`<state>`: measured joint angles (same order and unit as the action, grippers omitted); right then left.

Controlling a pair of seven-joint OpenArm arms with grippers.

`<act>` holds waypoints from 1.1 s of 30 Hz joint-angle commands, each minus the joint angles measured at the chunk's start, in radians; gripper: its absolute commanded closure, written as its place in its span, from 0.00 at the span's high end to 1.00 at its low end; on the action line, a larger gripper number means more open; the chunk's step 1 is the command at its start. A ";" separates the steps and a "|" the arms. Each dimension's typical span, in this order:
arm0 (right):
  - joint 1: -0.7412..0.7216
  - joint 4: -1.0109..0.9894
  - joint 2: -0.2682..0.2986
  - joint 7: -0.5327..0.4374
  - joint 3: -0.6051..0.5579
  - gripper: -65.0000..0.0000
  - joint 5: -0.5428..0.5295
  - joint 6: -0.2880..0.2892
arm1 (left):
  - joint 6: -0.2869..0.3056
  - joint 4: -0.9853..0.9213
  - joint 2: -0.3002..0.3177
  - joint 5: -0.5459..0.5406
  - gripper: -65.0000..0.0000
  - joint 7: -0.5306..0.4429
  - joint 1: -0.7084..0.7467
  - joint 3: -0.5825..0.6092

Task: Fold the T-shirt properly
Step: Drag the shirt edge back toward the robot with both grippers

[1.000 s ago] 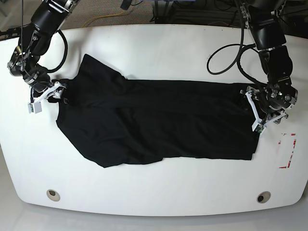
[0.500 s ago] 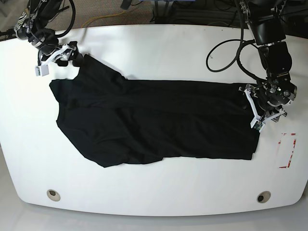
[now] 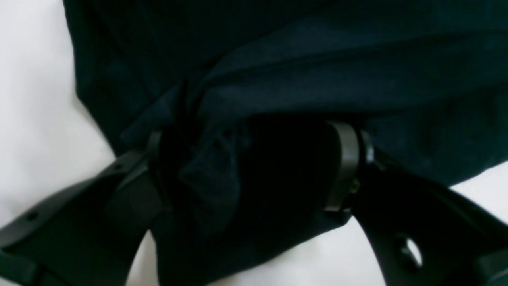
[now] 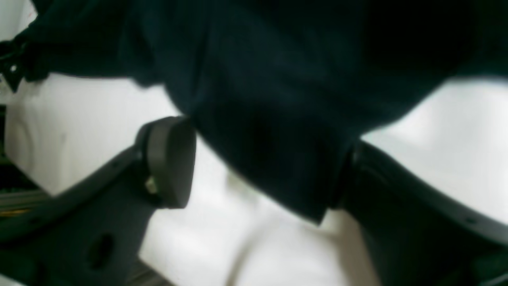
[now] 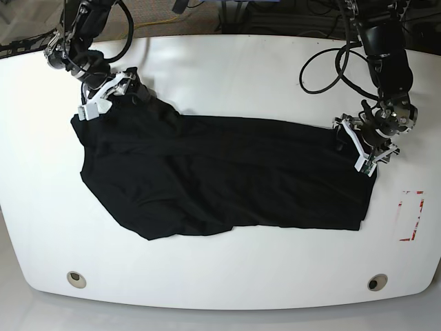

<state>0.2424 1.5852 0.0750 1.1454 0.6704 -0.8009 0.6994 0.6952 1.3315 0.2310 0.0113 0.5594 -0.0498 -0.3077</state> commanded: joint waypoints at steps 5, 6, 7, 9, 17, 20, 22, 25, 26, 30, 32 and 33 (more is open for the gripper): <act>-0.028 0.036 -0.011 0.000 0.002 0.01 0.041 -0.001 | -0.019 -0.008 0.011 0.009 0.65 0.006 0.034 0.000; -0.022 0.059 -0.011 0.002 0.002 0.00 0.041 -0.001 | -0.016 0.009 0.011 0.009 0.65 0.006 0.051 0.000; -0.019 0.083 -0.011 0.003 0.002 0.00 0.041 -0.001 | -0.016 0.030 0.011 0.009 0.65 0.006 0.066 0.000; 0.007 0.159 -0.010 0.021 0.004 0.00 0.041 -0.001 | -0.015 0.085 0.011 0.009 0.65 0.006 0.118 0.000; 0.090 0.383 0.042 0.041 0.010 0.00 -0.082 -0.001 | -0.013 0.242 0.012 0.009 0.65 0.006 0.279 0.000; 0.085 0.383 0.076 0.041 0.012 0.00 -0.137 -0.001 | -0.013 0.277 0.054 0.009 0.65 0.006 0.333 0.000; 0.058 0.383 0.095 0.041 0.012 0.00 -0.165 -0.001 | -0.013 0.285 0.067 0.008 0.65 0.006 0.351 0.000; 0.015 0.381 0.122 0.041 0.012 0.00 -0.168 -0.001 | -0.013 0.291 0.069 0.008 0.65 0.006 0.362 -0.002; 0.002 0.381 0.127 0.041 0.012 0.00 -0.170 -0.001 | -0.013 0.291 0.071 0.008 0.65 0.006 0.370 -0.006; -0.079 0.353 0.133 0.041 0.002 0.00 -0.167 -0.001 | -0.013 0.290 0.106 0.006 0.65 0.006 0.380 -0.006; -0.130 0.284 0.142 0.041 -0.011 0.00 -0.163 -0.001 | -0.013 0.290 0.106 0.008 0.65 0.006 0.380 -0.006; -0.151 0.249 0.151 0.041 -0.024 0.00 -0.153 -0.001 | -0.013 0.290 0.107 0.008 0.65 0.006 0.380 -0.006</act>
<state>0.1677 1.9186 0.1978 1.2110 0.6727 -0.9440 0.6960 0.6827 1.6150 0.3233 -0.0242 0.5228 0.3260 -0.3077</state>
